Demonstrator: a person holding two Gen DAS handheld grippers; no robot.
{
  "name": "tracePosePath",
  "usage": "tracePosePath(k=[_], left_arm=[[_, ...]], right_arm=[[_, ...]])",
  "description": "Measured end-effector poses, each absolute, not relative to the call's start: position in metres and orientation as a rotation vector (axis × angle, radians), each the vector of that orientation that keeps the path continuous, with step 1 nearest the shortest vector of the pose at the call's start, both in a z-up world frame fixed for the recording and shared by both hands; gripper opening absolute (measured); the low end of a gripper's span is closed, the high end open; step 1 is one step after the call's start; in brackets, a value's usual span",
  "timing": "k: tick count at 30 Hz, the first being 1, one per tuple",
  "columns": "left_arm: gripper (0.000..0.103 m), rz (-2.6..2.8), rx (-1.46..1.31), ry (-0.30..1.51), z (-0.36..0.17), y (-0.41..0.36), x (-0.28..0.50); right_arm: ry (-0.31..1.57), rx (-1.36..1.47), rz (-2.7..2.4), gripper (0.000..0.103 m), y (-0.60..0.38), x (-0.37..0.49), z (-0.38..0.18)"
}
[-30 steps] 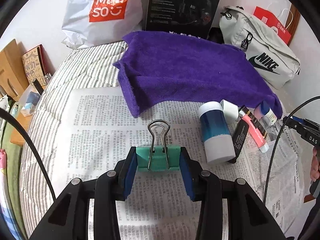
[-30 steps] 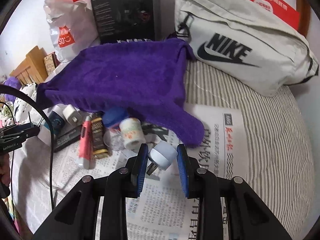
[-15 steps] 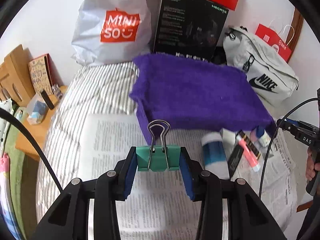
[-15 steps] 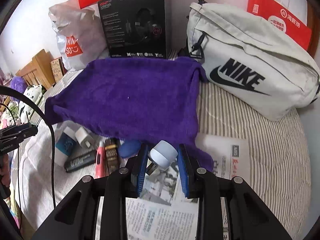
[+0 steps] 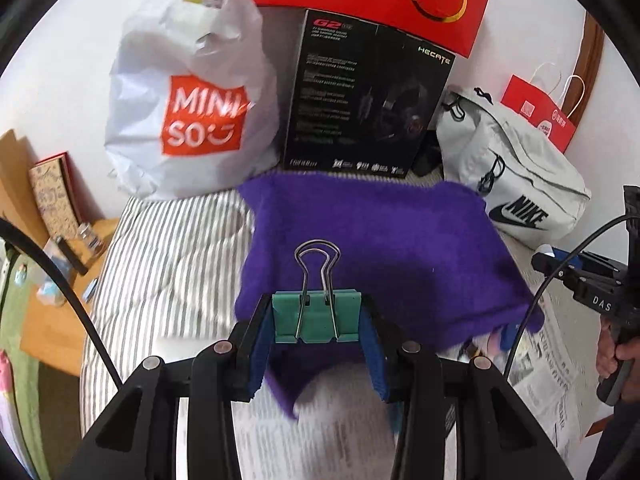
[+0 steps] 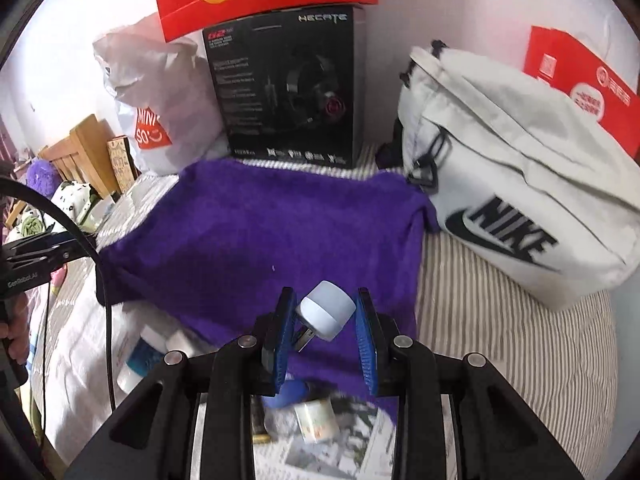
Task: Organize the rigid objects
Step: 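Carry the clip onto the purple towel with the left tool while the right tool sets the plug there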
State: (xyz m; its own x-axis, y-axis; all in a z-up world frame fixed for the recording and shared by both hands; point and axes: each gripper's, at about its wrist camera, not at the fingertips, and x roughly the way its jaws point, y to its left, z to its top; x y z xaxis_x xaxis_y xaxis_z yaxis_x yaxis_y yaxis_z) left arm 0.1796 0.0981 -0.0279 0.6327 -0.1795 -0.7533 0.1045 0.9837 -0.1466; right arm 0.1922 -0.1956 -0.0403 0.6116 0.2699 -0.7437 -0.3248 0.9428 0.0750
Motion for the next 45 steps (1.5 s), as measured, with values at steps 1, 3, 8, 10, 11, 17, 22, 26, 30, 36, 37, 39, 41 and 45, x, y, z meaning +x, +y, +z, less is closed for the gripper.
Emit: tracePosePath(k=[1, 3, 8, 10, 11, 17, 22, 26, 30, 36, 37, 39, 41, 45], left_arm=[[0.039, -0.172, -0.095, 0.872, -0.027, 0.096, 0.188], [0.039, -0.182, -0.096, 0.876, -0.028, 0.093, 0.199], [0.039, -0.200, -0.094, 0.889, -0.034, 0.084, 0.224], [0.039, -0.210, -0.109, 0.901, -0.039, 0.083, 0.234], [0.039, -0.213, -0.112, 0.909, -0.041, 0.081, 0.240], [0.039, -0.213, -0.128, 0.940, -0.058, 0.084, 0.265], [0.039, -0.208, -0.129, 0.965, -0.072, 0.086, 0.284], [0.039, -0.195, -0.119, 0.984, -0.084, 0.086, 0.296], [0.039, -0.185, -0.107, 1.000, -0.093, 0.081, 0.310], [0.039, -0.160, -0.088, 1.022, -0.099, 0.074, 0.320], [0.039, -0.152, -0.085, 1.023, -0.099, 0.073, 0.321], [0.039, -0.145, -0.091, 1.029, -0.102, 0.072, 0.324], [0.039, -0.140, -0.087, 1.039, -0.106, 0.071, 0.326], [0.039, -0.115, -0.030, 1.042, -0.112, 0.061, 0.325]], right_arm=[[0.844, -0.070, 0.350, 0.030, -0.192, 0.199, -0.040], [0.842, -0.076, 0.351, 0.030, -0.188, 0.209, -0.040], [0.842, -0.070, 0.365, 0.030, -0.179, 0.243, -0.050], [0.847, -0.068, 0.363, 0.030, -0.177, 0.255, -0.056], [0.850, -0.066, 0.362, 0.030, -0.175, 0.263, -0.060], [0.910, -0.080, 0.315, 0.030, -0.168, 0.307, -0.095], [0.969, -0.118, 0.268, 0.030, -0.167, 0.327, -0.117], [0.998, -0.151, 0.238, 0.030, -0.167, 0.334, -0.125], [1.021, -0.144, 0.244, 0.029, -0.169, 0.339, -0.126], [1.055, -0.144, 0.247, 0.046, -0.172, 0.341, -0.124], [1.054, -0.129, 0.254, 0.047, -0.175, 0.338, -0.121], [1.041, -0.110, 0.271, 0.049, -0.178, 0.325, -0.114], [1.025, -0.107, 0.284, 0.053, -0.181, 0.310, -0.105], [0.973, -0.099, 0.284, 0.059, -0.190, 0.274, -0.087]])
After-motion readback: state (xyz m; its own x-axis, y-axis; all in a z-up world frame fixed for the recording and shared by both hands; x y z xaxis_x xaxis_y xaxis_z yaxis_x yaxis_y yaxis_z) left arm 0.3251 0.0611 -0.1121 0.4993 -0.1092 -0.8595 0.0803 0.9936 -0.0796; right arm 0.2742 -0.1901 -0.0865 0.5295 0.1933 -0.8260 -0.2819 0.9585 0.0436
